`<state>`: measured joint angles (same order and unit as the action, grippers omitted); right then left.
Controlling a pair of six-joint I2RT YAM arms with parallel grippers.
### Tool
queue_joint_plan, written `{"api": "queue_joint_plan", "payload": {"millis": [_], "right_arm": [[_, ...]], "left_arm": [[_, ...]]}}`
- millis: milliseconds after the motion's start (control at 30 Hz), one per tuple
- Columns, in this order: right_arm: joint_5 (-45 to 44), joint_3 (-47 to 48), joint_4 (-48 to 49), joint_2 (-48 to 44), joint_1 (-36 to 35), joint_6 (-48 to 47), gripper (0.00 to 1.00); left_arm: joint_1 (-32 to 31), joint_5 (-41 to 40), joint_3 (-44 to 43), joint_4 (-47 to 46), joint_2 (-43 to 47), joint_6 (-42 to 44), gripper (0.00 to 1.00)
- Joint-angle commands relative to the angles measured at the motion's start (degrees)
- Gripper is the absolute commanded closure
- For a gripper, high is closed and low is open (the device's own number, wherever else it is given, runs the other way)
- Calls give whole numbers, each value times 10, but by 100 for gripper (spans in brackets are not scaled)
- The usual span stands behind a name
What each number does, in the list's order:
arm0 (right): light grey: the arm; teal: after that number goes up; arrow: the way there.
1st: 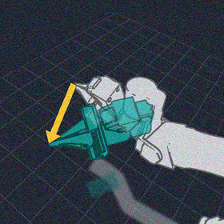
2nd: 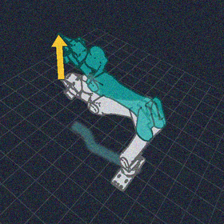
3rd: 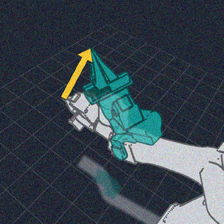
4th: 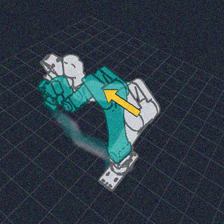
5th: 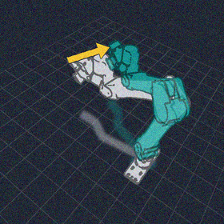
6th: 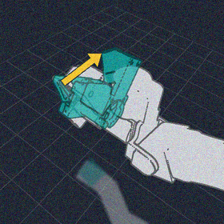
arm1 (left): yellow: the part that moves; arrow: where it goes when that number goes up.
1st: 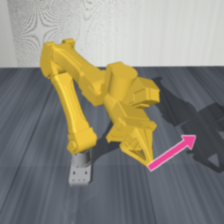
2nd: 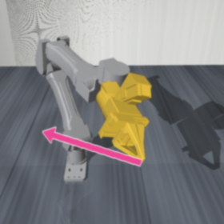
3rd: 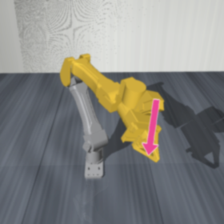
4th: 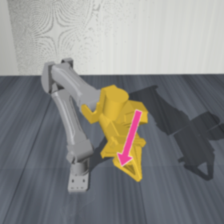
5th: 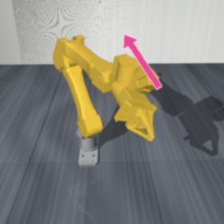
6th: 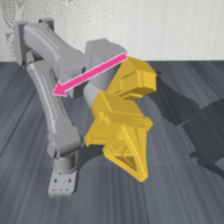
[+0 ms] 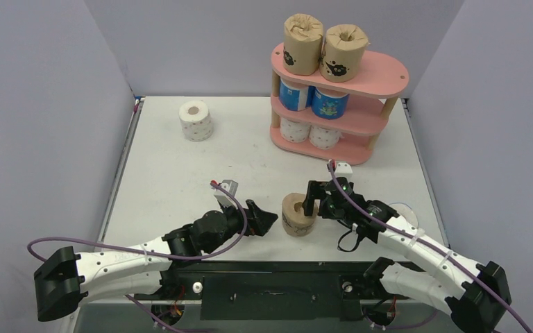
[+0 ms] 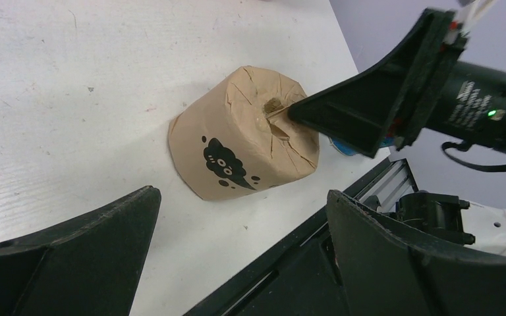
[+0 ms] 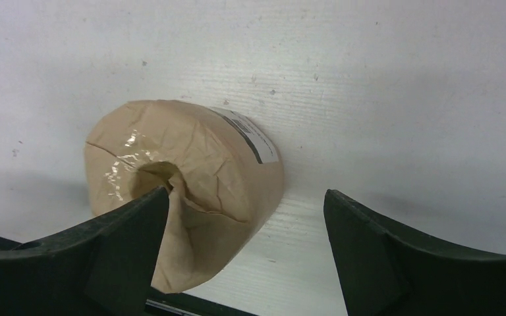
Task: Place and organize the paper towels onto the shelf
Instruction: Pick up the paper towel from the center of the board.
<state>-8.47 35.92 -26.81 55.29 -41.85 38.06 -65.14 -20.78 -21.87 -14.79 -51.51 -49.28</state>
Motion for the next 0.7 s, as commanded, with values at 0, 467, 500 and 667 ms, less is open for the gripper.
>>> {"api": "queue_joint_plan", "payload": {"millis": [0,467,500,667], "right_arm": [[10,74,-52,-29,10,-20,17],[47,27,-33,-12,17,-15,20],[49,21,-30,-6,17,-15,20],[48,9,-7,21,17,-13,22]], "left_arm": [[0,1,-19,-22,7,17,3],[0,-6,-20,-17,24,23,3],[0,-6,-19,-19,23,21,3],[0,-2,-16,-25,18,16,3]]}}
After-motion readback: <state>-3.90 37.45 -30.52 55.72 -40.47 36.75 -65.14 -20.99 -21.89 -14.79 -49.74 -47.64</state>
